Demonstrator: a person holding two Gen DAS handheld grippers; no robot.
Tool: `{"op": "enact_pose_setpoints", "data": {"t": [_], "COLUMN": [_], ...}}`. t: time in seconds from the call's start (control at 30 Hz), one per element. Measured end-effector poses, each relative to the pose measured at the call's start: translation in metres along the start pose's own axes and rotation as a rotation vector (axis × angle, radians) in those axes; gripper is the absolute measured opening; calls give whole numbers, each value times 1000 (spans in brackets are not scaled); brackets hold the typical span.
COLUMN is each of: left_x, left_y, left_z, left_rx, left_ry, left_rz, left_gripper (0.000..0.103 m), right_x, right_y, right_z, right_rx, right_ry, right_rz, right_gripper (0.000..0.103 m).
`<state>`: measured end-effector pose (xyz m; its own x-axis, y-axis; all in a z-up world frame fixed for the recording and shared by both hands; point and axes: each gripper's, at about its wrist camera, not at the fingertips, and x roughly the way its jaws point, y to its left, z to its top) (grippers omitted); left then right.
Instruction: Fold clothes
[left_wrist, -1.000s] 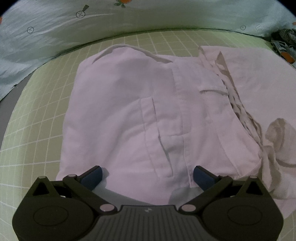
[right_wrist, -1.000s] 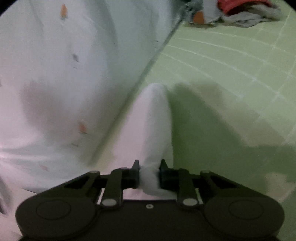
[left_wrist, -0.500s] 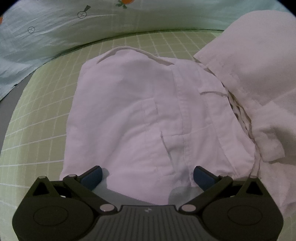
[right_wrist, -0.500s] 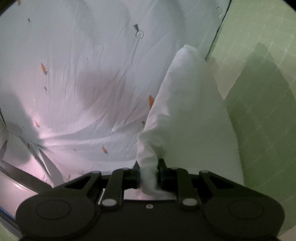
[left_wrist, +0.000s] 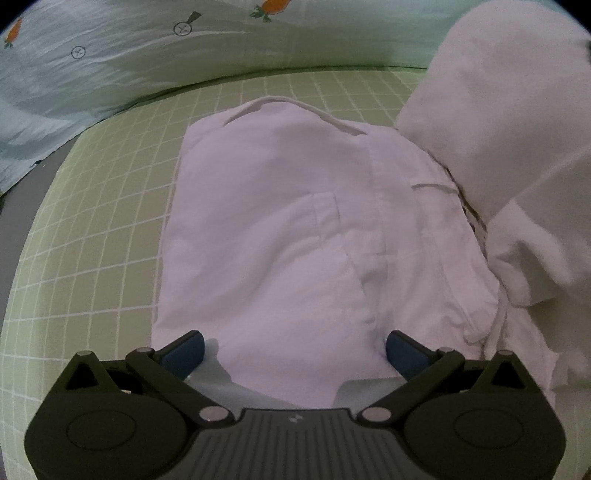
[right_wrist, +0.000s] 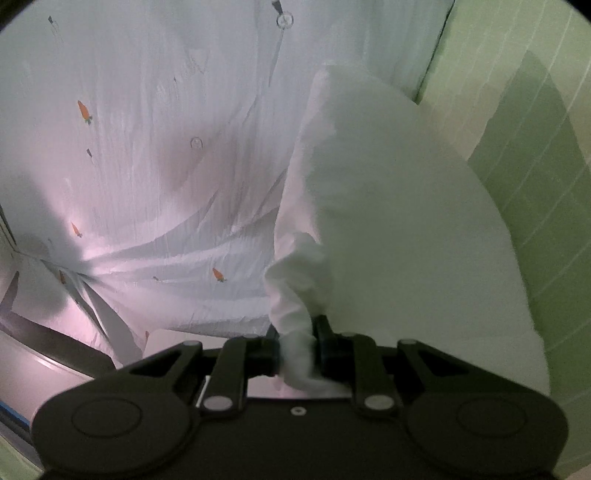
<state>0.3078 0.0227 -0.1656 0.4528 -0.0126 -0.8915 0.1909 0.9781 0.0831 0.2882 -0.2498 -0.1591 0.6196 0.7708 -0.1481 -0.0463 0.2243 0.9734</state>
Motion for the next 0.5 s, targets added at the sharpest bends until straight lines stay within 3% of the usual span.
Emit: {"op": "enact_pose_setpoints", "data": {"t": [0.27,0.5], "left_x": [-11,-21], "left_y": [19,47], "left_z": [-5,-18], "left_rx": [-37,-129], "left_ry": [-8,4], "left_rz": [-20,57], "left_gripper": [103,103], "right_x": [38,85], "right_y": [4,5], "right_z": [-14,-32], "right_rx": [8,-5], "right_ry": [92,219], "right_rz": [11,-12], "right_gripper": [19,19]}}
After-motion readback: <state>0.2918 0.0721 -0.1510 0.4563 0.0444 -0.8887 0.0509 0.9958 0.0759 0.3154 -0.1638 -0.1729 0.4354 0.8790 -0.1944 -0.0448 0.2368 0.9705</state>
